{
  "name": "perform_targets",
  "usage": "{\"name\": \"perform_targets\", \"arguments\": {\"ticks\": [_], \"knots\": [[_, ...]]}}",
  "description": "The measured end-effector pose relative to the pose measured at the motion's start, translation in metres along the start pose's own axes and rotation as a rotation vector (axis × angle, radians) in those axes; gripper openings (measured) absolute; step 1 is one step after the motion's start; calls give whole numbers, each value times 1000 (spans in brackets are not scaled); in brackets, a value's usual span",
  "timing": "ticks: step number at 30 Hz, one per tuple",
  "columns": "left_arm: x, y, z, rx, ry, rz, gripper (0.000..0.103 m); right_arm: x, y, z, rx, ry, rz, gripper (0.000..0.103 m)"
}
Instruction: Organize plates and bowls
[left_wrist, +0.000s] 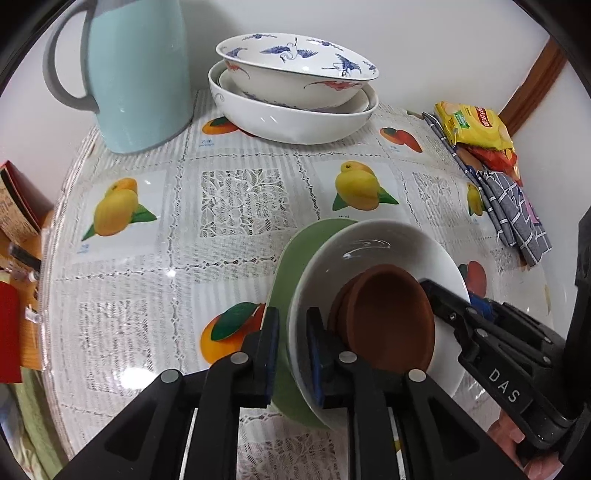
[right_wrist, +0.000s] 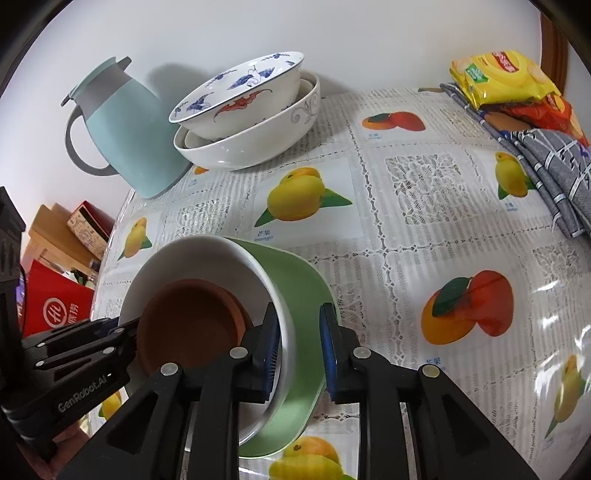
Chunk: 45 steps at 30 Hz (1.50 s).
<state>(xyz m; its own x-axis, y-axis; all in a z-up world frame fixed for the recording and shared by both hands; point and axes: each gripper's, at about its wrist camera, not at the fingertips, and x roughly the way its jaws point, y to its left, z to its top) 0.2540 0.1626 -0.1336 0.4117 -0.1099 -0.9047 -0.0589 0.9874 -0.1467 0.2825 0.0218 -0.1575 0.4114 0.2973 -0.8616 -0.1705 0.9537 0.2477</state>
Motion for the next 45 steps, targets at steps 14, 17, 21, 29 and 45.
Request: {"name": "perform_targets", "arguments": {"ticks": [14, 17, 21, 29, 45], "knots": [[-69, -16, -25, 30, -123, 92, 52, -61, 7, -20, -66, -77, -74, 42], [-91, -25, -39, 30, -172, 128, 53, -88, 9, -33, -84, -114, -100, 51], [-117, -37, -61, 29, -220, 137, 66, -131, 5, -61, -89, -157, -157, 57], [-160, -65, -118, 15, -355, 104, 72, -196, -10, -115, -63, -248, -207, 68], [-220, -105, -206, 48, -463, 113, 80, -280, -40, -203, -6, -362, -283, 88]]}}
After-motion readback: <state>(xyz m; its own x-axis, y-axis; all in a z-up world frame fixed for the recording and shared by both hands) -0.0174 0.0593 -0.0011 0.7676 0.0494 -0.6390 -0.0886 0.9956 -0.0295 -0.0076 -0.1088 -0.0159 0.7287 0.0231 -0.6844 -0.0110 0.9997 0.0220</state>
